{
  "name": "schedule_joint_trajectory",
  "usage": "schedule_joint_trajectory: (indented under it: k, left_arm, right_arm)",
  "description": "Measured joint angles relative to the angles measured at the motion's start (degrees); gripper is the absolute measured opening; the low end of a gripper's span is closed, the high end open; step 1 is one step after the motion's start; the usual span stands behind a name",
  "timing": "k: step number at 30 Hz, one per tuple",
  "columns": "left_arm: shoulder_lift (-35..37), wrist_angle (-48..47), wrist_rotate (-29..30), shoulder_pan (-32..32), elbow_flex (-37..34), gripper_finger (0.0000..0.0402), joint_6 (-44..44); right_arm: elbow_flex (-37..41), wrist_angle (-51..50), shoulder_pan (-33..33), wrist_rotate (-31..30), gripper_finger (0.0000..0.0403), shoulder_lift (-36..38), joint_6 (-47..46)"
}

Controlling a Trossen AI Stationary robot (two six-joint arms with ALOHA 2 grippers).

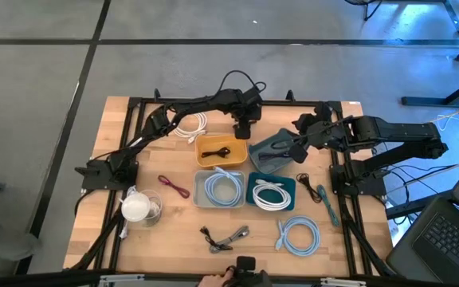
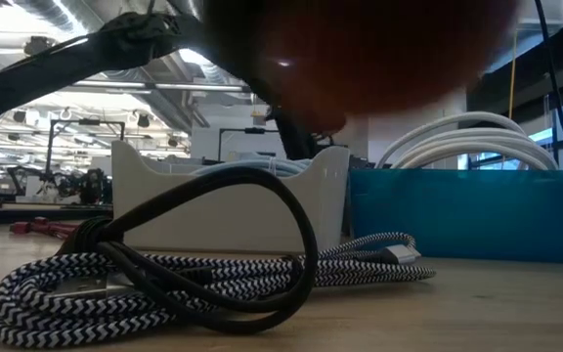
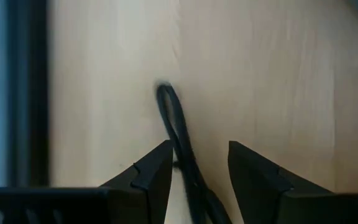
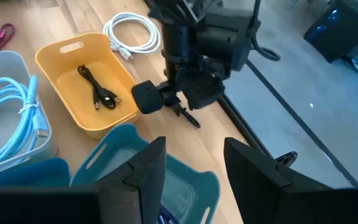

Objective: Pick & Place USB Port
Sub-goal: Put the black USB cable into the yellow bin

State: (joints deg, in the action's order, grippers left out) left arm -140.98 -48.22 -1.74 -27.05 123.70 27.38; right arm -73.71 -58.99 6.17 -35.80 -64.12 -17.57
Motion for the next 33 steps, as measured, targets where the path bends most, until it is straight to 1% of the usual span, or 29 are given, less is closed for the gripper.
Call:
schedule_joint_trajectory:
  k: [12, 15, 17, 18, 19, 21, 22, 24, 25, 26, 28, 31, 33]
  left_arm:
    - [-0.55, 0.14, 0.55, -0.07, 0.02, 0.0143, -0.28]
    - [1.53, -1.36, 1.59, -0.06, -0.02, 0.0145, -0.07]
    - [4.45, -3.34, 1.53, -0.24, -0.02, 0.0146, -0.16]
    - [6.25, -4.53, 0.44, -0.52, -0.02, 0.0146, -0.71]
    - [7.97, -6.08, -1.93, -0.99, -0.02, 0.0145, -1.76]
    - [11.61, -7.38, -9.21, -2.29, -0.02, 0.0141, -4.52]
    - [13.29, -8.02, -14.1, -3.15, -0.08, 0.0138, -5.75]
    - [16.98, -8.13, -22.12, -4.37, -0.94, 0.0132, -7.34]
    - [18.88, -8.22, -24.62, -4.61, -1.78, 0.0129, -7.71]
    - [20.89, -8.24, -25.88, -4.78, -2.96, 0.0126, -7.77]
    - [25.11, -8.69, -26.18, -4.49, -6.05, 0.0121, -7.1]
    - [32.88, -8.83, -23.76, -3.78, -12.11, 0.0112, -6.68]
    - [39.38, -8.69, -22.02, -3.65, -17.38, 0.0107, -7.3]
  right_arm:
    - [0.01, -0.05, 0.04, 0.03, 0.0166, 0.0, 0.03]
    - [0.0, -0.12, 0.02, 0.01, 0.0166, 0.0, 0.02]
    - [0.0, -0.88, -1.13, -0.61, 0.0166, -0.27, -0.29]
    - [-0.02, -1.72, -2.4, -1.01, 0.0166, -0.87, -0.41]
    - [-0.02, -3.37, -4.37, -0.8, 0.0166, -1.72, -0.43]
    - [-0.02, -6.47, -9.32, 0.96, 0.0166, -4.42, -0.85]
    - [0.0, -6.98, -12.05, 2.72, 0.0166, -5.99, 0.21]
    - [0.0, -6.25, -16.77, 7.42, 0.0166, -9.29, 5.51]
    - [0.04, -4.6, -18.94, 10.24, 0.0166, -10.97, 9.07]
    - [0.04, -2.13, -20.76, 13.08, 0.0166, -12.54, 13.05]
    - [0.04, 4.1, -24.61, 19.98, 0.0166, -15.45, 20.83]
    - [0.04, 11.88, -30.37, 30.39, 0.0166, -19.38, 28.65]
    - [0.04, 14.81, -33.48, 34.21, 0.0166, -21.83, 32.09]
